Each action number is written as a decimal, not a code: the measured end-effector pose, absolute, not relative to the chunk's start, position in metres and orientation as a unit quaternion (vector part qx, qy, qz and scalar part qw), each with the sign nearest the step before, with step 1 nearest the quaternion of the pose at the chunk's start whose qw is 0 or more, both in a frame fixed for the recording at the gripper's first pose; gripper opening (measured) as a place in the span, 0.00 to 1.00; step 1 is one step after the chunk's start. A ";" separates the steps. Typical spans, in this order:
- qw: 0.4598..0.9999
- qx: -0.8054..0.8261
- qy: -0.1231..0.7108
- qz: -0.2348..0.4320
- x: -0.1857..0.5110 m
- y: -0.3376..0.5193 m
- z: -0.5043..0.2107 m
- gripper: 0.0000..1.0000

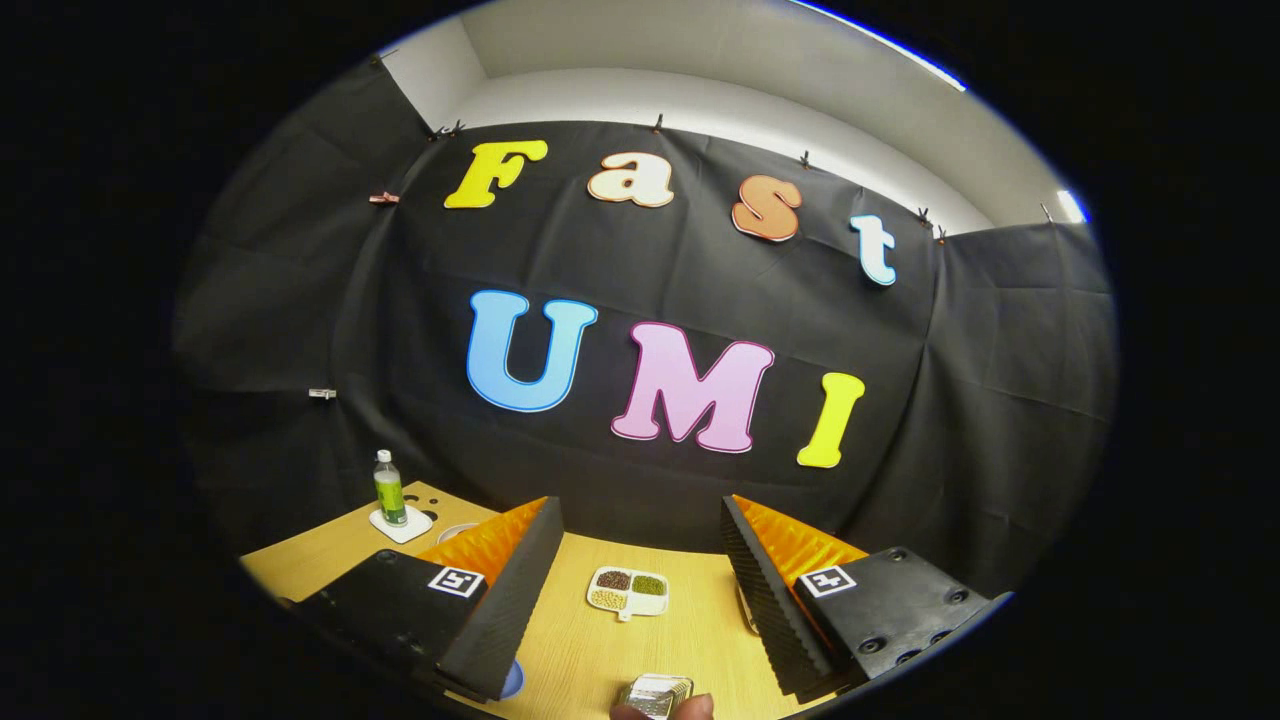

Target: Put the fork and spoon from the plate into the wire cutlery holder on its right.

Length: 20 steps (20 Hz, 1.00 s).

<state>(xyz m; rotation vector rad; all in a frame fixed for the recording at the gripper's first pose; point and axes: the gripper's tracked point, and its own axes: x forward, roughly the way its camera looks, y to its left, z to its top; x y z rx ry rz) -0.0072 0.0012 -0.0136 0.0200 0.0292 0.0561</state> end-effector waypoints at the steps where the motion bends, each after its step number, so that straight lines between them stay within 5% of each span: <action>1: 0.999 0.012 0.018 0.029 -0.007 0.001 -0.016 0.98; 5: 0.995 0.039 0.062 0.065 -0.012 0.025 -0.035 0.98; 8: 0.975 0.070 0.169 0.125 -0.028 0.067 -0.080 0.98; 15: 0.874 0.115 0.418 0.221 -0.099 0.162 -0.201 0.94; 20: 0.817 0.093 0.519 0.235 -0.124 0.204 -0.280 0.89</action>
